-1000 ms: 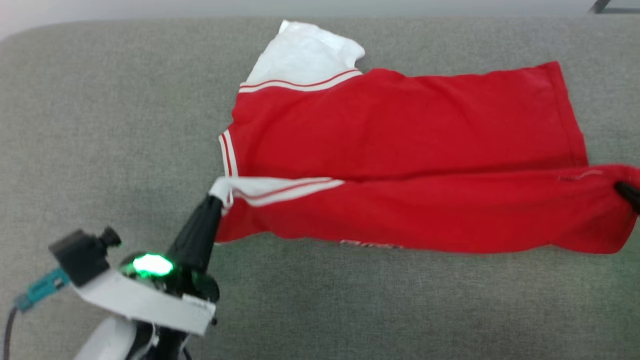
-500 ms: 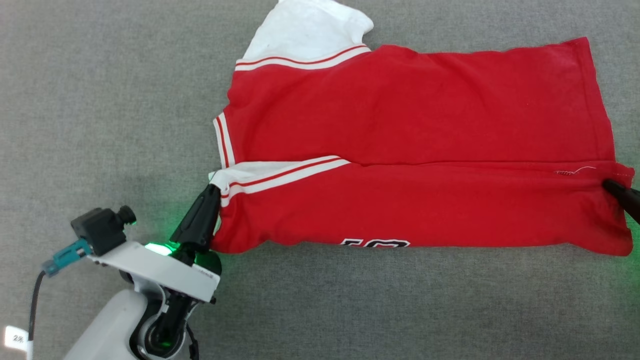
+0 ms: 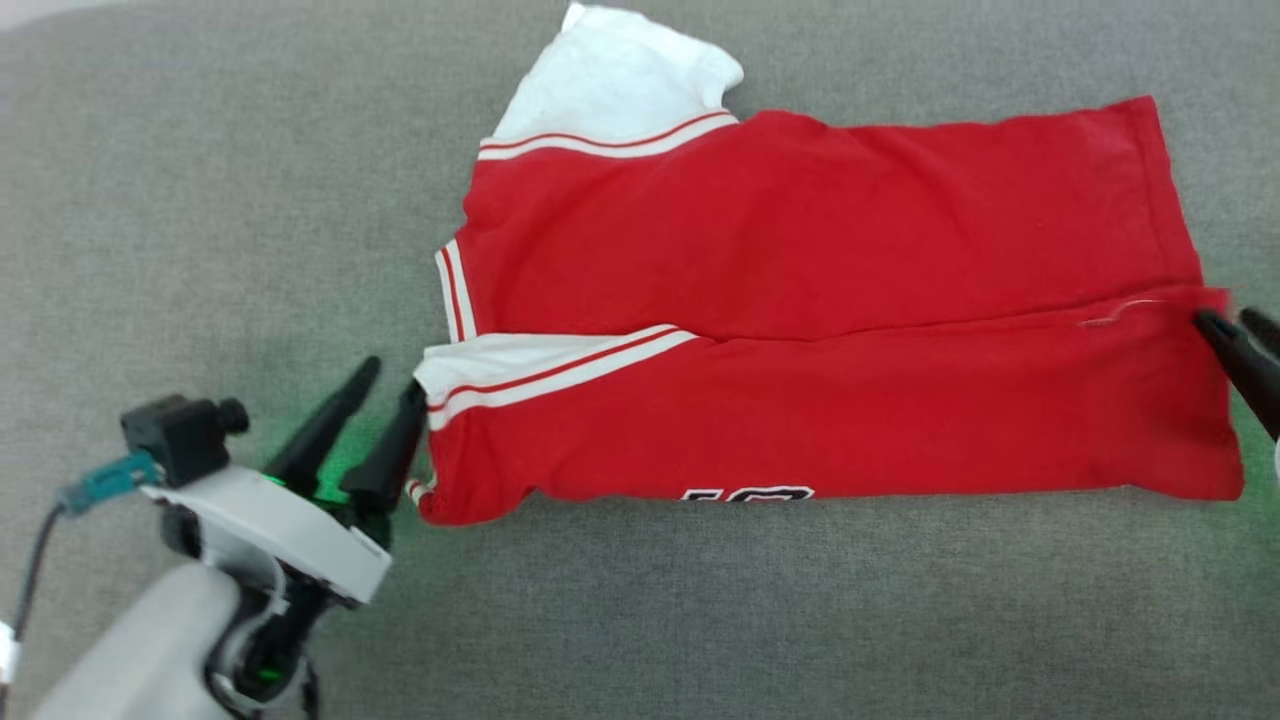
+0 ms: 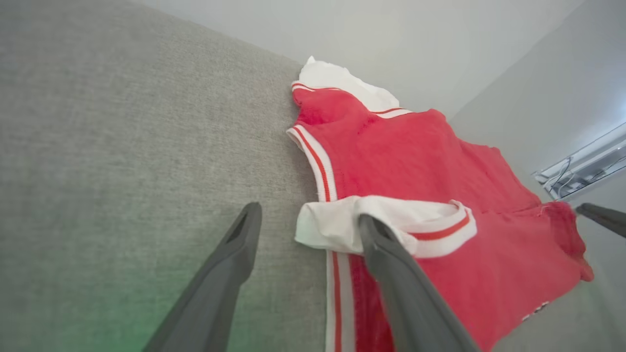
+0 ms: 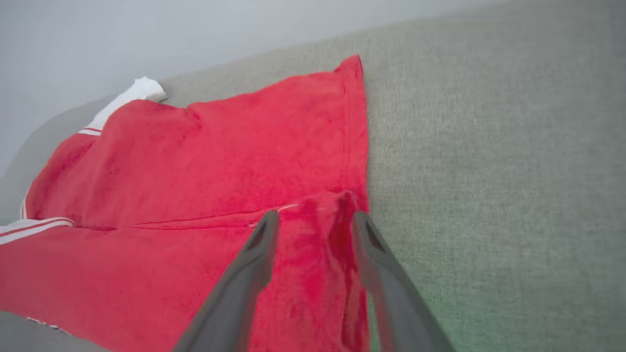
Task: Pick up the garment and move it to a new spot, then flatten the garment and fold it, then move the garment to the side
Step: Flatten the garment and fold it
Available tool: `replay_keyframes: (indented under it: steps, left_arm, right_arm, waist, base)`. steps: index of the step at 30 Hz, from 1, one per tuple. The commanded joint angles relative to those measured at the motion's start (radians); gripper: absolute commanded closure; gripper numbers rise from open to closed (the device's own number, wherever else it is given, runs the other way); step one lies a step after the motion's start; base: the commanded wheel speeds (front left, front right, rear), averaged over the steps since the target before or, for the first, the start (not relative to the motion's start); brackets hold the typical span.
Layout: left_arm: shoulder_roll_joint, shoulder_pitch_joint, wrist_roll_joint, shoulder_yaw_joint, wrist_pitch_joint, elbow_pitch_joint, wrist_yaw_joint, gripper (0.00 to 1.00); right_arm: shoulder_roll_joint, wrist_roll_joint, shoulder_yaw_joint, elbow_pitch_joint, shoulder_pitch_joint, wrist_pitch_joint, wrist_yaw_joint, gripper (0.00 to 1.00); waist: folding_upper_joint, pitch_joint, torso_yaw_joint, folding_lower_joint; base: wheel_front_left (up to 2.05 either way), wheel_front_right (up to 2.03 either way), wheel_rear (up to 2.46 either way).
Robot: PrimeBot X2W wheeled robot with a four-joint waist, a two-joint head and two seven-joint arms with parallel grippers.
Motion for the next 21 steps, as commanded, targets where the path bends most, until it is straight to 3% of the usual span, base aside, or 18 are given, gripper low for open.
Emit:
replay_keyframes:
  steps: [1,5,10,15,21]
  left_arm:
    - [0.036,-0.023,0.023,0.0,0.025,-0.009,0.021,0.0]
    - [0.11,-0.045,0.053,-0.002,0.098,-0.045,0.068,0.0]
    - [0.229,-0.103,0.066,-0.017,0.294,-0.159,0.146,0.0]
    - [0.303,-0.147,0.0,-0.089,0.618,-0.262,0.203,0.0]
    - [0.326,-0.201,-0.118,-0.159,0.942,-0.324,0.242,0.0]
  right_arm:
    - [-0.008,-0.011,0.004,-0.012,-0.012,-0.038,-0.001,0.0]
    - [-0.022,-0.035,0.005,-0.035,-0.024,-0.107,-0.001,0.0]
    - [-0.025,-0.078,-0.005,-0.061,-0.047,-0.202,-0.001,0.0]
    - [-0.019,-0.092,0.019,-0.078,-0.066,-0.237,-0.001,0.0]
    - [-0.019,-0.088,0.054,-0.074,-0.084,-0.24,-0.001,0.0]
  waist:
    - [0.0,-0.024,0.005,0.0]
    - [0.0,-0.047,0.01,0.0]
    - [0.0,-0.067,0.012,0.0]
    - [0.0,-0.076,0.006,0.0]
    - [0.0,-0.066,-0.013,0.0]
  base:
    - [0.0,0.0,0.0]
    - [0.0,0.0,0.0]
    - [0.0,0.0,0.0]
    - [0.0,0.0,0.0]
    - [0.0,0.0,0.0]
